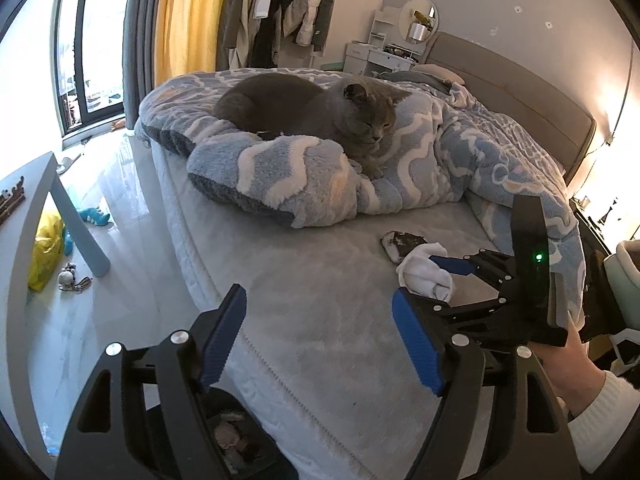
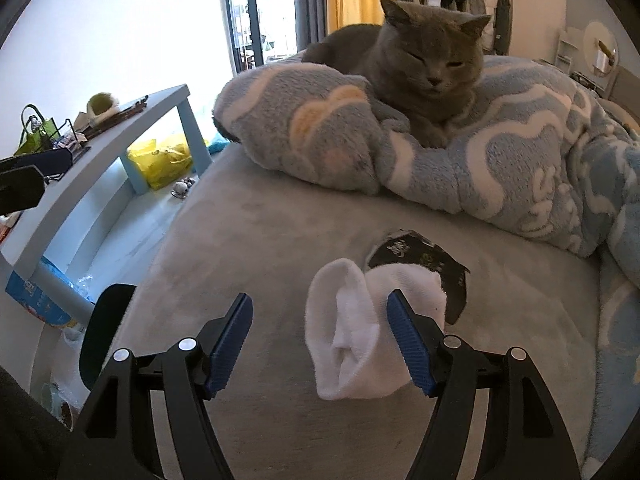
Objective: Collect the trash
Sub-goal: 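Close the right tool on the white cloth, then close the left tool on the black Face tissue pack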
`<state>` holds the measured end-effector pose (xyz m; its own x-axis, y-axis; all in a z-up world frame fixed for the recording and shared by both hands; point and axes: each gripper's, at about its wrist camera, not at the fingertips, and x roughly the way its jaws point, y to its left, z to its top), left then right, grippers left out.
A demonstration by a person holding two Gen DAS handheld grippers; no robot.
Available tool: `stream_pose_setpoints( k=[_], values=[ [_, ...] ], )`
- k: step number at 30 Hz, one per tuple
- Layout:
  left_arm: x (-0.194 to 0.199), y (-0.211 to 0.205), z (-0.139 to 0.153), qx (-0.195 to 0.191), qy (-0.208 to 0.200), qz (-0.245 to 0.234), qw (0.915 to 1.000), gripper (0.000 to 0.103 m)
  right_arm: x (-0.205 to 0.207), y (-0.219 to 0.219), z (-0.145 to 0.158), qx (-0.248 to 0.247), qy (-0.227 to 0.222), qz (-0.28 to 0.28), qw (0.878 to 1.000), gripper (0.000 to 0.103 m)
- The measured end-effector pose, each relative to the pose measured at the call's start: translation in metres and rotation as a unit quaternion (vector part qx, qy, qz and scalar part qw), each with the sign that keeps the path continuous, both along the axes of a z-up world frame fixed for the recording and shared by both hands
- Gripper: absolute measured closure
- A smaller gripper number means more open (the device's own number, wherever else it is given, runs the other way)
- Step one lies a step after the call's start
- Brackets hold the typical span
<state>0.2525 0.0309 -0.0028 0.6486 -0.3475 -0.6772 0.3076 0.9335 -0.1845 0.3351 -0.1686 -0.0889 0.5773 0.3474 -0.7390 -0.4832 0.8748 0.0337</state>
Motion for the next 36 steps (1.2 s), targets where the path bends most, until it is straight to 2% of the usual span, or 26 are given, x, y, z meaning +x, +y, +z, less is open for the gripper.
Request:
stream_pose_setpoints(
  k=[8,12,15,20,31,36],
  values=[
    [0.013,-0.024,-0.011,0.006,0.006,-0.021,0.9997,0.025,0.014,-0.021,-0.014,-0.027,0.007,-0.029,0.999,0.033],
    [0.021,-0.038,-0.015,0.005,0.005,-0.033,0.9994,0.025,0.020,-0.033,-0.017,-0.022,0.010,-0.037,0.999,0.055],
    [0.027,-0.048,-0.019,0.003,0.006,-0.042,0.9991,0.025,0.025,-0.045,-0.015,-0.004,0.013,-0.042,0.999,0.064],
    [0.037,-0.066,-0.027,0.005,0.011,-0.054,0.9985,0.025,0.026,-0.055,-0.015,0.010,0.015,-0.039,0.999,0.071],
    [0.058,-0.109,-0.046,0.001,0.031,-0.074,0.9968,0.022,0.028,-0.112,0.001,0.066,0.014,-0.071,0.995,0.072],
    [0.064,-0.133,-0.058,0.005,0.037,-0.085,0.9957,0.014,0.025,-0.141,0.003,0.092,0.016,-0.083,0.992,0.072]
  ],
)
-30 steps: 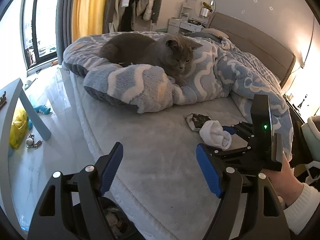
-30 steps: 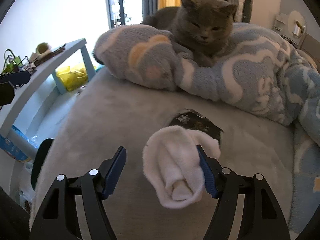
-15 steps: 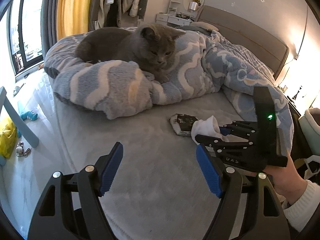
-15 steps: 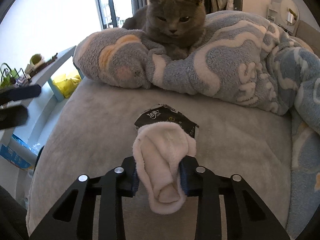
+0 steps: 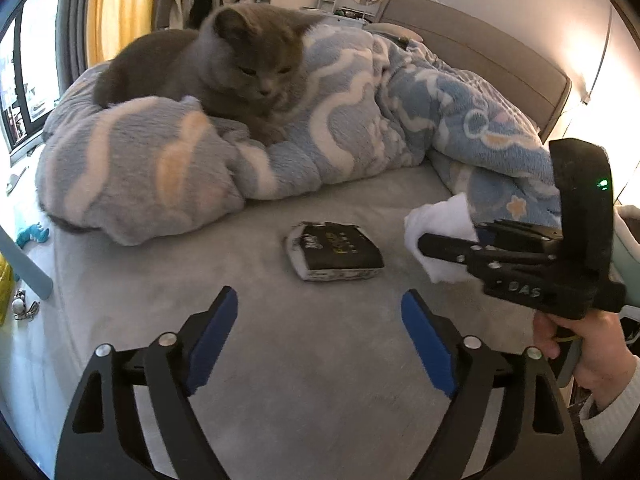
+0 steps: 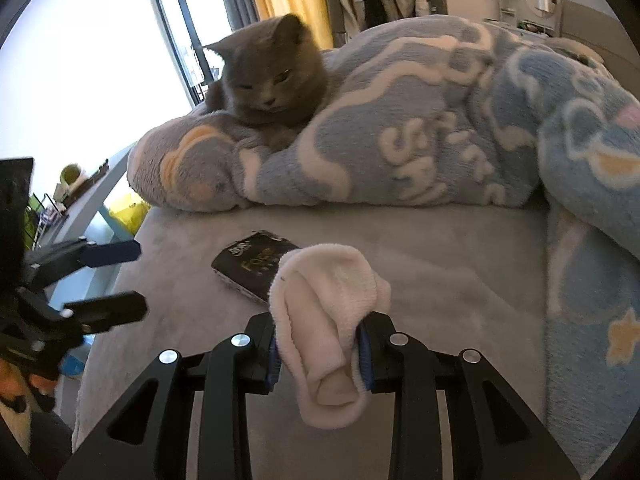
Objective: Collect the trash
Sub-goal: 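Close the left tool on the black Face tissue pack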
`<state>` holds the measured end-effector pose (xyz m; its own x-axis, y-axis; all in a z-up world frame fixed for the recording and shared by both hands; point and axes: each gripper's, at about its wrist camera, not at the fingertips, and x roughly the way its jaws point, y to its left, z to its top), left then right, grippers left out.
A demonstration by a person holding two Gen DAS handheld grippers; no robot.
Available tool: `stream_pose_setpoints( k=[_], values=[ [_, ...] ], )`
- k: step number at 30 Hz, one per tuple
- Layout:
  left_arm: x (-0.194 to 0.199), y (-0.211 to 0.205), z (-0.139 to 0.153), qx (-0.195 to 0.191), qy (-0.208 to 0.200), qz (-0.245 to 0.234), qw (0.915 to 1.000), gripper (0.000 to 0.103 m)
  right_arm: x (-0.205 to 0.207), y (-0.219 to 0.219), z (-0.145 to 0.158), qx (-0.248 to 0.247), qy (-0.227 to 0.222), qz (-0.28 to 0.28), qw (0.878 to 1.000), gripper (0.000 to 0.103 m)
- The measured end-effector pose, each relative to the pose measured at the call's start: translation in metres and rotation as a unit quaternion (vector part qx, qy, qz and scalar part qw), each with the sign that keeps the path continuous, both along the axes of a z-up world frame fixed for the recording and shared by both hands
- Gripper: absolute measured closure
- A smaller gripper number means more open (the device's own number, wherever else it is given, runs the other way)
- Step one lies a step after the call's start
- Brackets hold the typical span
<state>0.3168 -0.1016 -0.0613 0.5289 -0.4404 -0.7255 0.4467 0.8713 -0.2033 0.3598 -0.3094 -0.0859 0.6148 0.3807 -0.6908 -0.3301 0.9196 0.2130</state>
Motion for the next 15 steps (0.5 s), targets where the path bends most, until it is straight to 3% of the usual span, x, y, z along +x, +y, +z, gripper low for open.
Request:
stream_pose_setpoints(
  k=[7,15],
  values=[
    [0.013,-0.031,-0.016,0.005,0.011,0.002,0.9999,0.009,-0.010,-0.037,-0.003,0.026,0.000,-0.006,1.000,0.072],
    [0.030,-0.064,-0.042,0.065,0.028,0.017,0.9973,0.009,-0.025,-0.073,-0.003,0.040,-0.004,-0.014,0.999,0.072]
  ],
)
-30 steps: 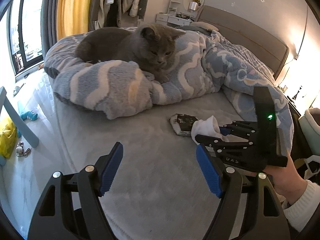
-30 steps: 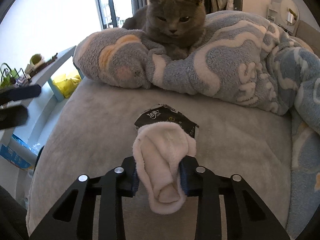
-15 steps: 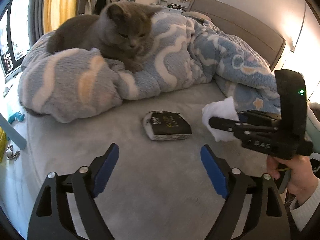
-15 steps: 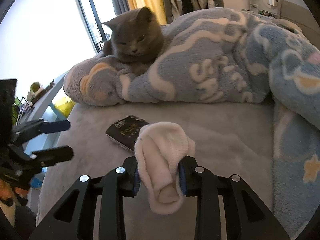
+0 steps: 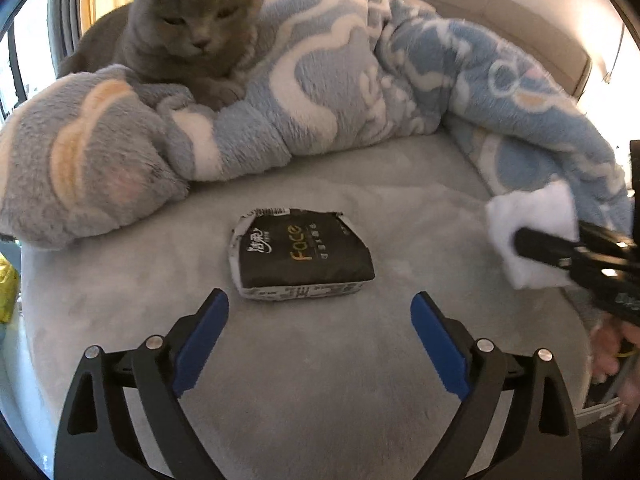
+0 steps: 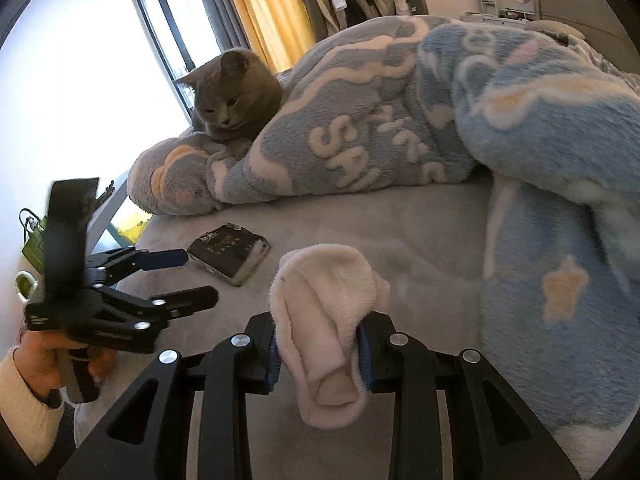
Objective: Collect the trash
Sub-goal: 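Close the left tool on the black Face tissue pack, then carry the tissue pack and white cloth over the green bin with both tools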
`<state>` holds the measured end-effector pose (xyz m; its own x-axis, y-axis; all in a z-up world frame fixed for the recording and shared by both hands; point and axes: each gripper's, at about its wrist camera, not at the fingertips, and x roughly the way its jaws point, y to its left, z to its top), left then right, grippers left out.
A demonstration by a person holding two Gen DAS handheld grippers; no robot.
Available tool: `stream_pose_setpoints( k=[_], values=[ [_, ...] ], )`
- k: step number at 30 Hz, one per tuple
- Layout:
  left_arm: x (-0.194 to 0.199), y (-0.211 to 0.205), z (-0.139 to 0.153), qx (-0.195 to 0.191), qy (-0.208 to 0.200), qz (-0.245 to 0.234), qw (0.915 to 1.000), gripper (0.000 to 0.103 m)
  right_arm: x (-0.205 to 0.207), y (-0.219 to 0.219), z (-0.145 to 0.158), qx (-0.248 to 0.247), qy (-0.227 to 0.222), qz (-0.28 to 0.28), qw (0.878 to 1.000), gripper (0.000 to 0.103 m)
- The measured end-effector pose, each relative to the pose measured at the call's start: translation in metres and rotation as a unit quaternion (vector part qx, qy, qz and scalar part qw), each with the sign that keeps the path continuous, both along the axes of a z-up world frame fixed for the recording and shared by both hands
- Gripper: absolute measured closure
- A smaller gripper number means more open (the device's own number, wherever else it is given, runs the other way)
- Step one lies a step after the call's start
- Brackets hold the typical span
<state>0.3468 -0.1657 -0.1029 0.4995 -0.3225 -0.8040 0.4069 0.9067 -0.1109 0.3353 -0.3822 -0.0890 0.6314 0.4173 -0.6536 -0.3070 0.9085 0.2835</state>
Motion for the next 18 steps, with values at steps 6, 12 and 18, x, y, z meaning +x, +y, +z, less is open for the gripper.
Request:
stream_pose_setpoints(
  k=[6,12,18],
  values=[
    [0.015,-0.014,-0.010,0.037,0.001,0.014,0.9992,0.009,-0.005,-0.019,-0.002,0.005,0.005,-0.006,1.000,0.072],
    [0.026,-0.016,-0.015,0.043,0.005,0.022,0.9988,0.027,-0.008,-0.023,0.004,0.000,0.003,-0.005,1.000,0.072],
    [0.018,-0.013,-0.010,0.037,-0.005,0.003,0.9993,0.031,-0.009,-0.018,0.009,0.002,0.003,-0.004,1.000,0.072]
  ],
)
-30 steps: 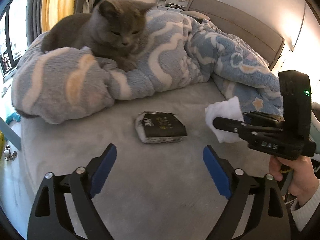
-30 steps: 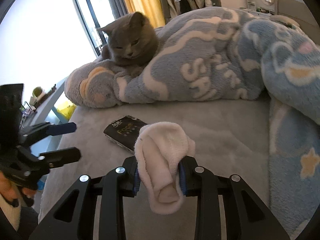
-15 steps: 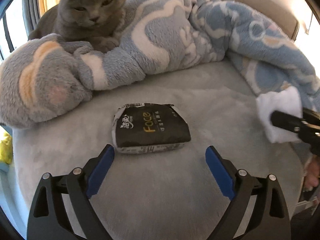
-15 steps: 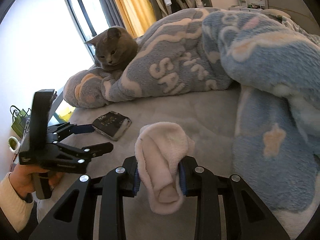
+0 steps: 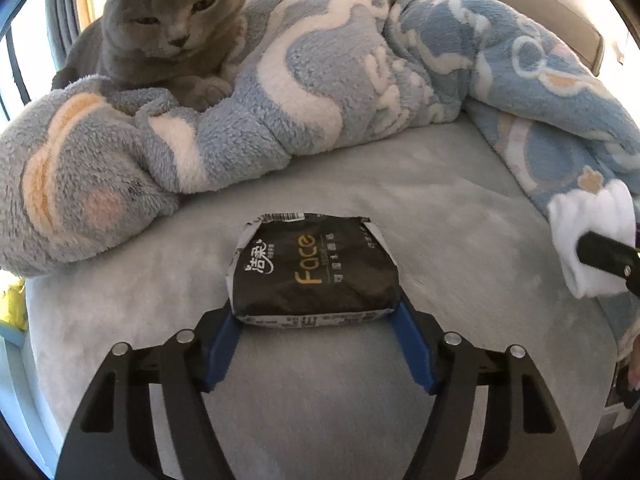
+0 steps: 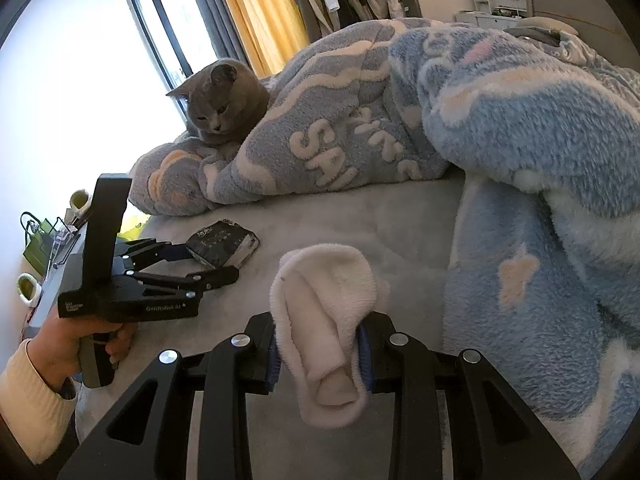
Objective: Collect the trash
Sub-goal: 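Carry the tissue pack and white cloth over the green bin with both tools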
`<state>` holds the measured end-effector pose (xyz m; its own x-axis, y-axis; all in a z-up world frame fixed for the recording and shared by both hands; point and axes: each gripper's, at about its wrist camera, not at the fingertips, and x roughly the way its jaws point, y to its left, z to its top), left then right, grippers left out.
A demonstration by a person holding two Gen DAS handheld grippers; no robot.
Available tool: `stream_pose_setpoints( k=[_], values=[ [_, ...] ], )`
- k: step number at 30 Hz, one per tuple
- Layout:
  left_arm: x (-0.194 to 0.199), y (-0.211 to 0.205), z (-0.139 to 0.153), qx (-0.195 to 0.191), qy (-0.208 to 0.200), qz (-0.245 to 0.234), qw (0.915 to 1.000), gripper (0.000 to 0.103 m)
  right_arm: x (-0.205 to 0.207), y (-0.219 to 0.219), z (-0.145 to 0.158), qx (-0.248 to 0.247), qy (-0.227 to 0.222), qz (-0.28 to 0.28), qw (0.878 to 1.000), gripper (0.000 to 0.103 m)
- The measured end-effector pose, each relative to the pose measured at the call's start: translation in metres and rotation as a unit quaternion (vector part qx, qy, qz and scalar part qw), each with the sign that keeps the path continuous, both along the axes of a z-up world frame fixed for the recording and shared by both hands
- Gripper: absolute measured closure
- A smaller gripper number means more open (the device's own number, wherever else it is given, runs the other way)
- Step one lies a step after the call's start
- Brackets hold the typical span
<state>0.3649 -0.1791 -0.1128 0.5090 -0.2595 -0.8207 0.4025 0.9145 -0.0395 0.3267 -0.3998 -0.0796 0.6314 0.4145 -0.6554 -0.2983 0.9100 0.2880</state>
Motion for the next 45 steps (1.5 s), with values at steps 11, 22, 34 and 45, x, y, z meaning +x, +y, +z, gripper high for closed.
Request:
stream_pose_setpoints(
  k=[11,22,34,45],
  values=[
    [-0.038,0.020,0.022,-0.025,0.003,-0.022,0.9994,0.031,-0.007,0.032,0.018,0.004,-0.012,0.013,1.000,0.072],
    [-0.076,0.045,0.035,-0.044,0.004,-0.010,0.9990,0.031,-0.029,0.072,0.023,0.002,-0.015,0.037,0.999,0.072],
    [-0.121,0.086,0.043,-0.049,-0.005,0.025,0.9985,0.031,-0.063,0.103,0.024,0.010,-0.018,0.056,0.998,0.072],
    [-0.159,0.139,0.052,-0.053,-0.019,0.065,0.9963,0.031,-0.082,0.149,0.031,0.018,-0.021,0.085,0.996,0.072]
  ],
)
